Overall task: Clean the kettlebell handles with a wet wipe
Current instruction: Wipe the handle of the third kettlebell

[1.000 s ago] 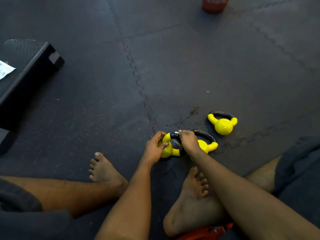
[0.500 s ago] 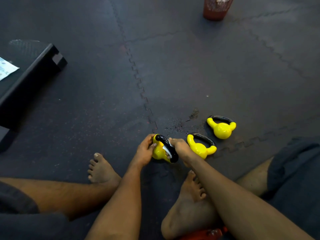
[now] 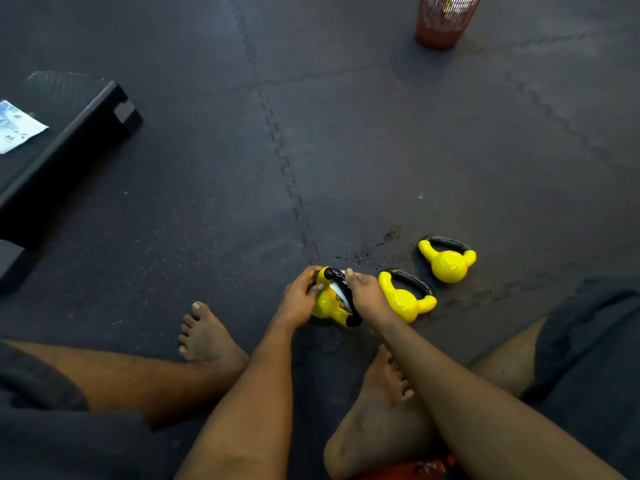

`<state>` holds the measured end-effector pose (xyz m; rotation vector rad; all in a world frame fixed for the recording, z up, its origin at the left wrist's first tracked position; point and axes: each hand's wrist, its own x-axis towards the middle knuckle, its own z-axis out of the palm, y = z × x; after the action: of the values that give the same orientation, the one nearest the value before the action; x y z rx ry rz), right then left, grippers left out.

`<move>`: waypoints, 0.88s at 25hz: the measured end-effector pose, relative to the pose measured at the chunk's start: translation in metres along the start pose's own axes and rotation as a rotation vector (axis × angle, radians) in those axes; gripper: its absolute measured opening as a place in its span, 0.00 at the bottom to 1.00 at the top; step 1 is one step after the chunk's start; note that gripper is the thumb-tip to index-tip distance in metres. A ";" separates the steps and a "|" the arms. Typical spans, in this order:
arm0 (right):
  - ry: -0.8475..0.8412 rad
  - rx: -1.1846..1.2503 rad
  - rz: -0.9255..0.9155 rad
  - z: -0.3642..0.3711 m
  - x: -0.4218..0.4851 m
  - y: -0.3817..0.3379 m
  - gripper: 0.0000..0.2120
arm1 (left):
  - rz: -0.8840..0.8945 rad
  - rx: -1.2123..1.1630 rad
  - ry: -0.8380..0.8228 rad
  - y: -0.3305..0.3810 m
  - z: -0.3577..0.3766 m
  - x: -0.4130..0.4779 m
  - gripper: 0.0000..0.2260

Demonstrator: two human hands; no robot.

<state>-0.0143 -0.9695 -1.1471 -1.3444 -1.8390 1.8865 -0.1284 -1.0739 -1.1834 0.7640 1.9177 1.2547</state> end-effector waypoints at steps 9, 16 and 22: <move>0.016 -0.039 -0.182 0.012 -0.009 0.021 0.27 | -0.128 0.087 0.402 0.015 -0.017 0.003 0.04; -0.007 -0.058 -0.252 0.015 -0.005 0.013 0.09 | -0.367 0.209 0.226 0.050 -0.027 0.007 0.23; 0.171 0.293 0.034 0.012 0.003 0.016 0.12 | -0.378 0.272 0.218 0.045 -0.048 0.001 0.16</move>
<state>-0.0171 -0.9796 -1.1643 -1.3910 -1.4049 1.9005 -0.1633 -1.0816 -1.1281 0.3767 2.3104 0.8834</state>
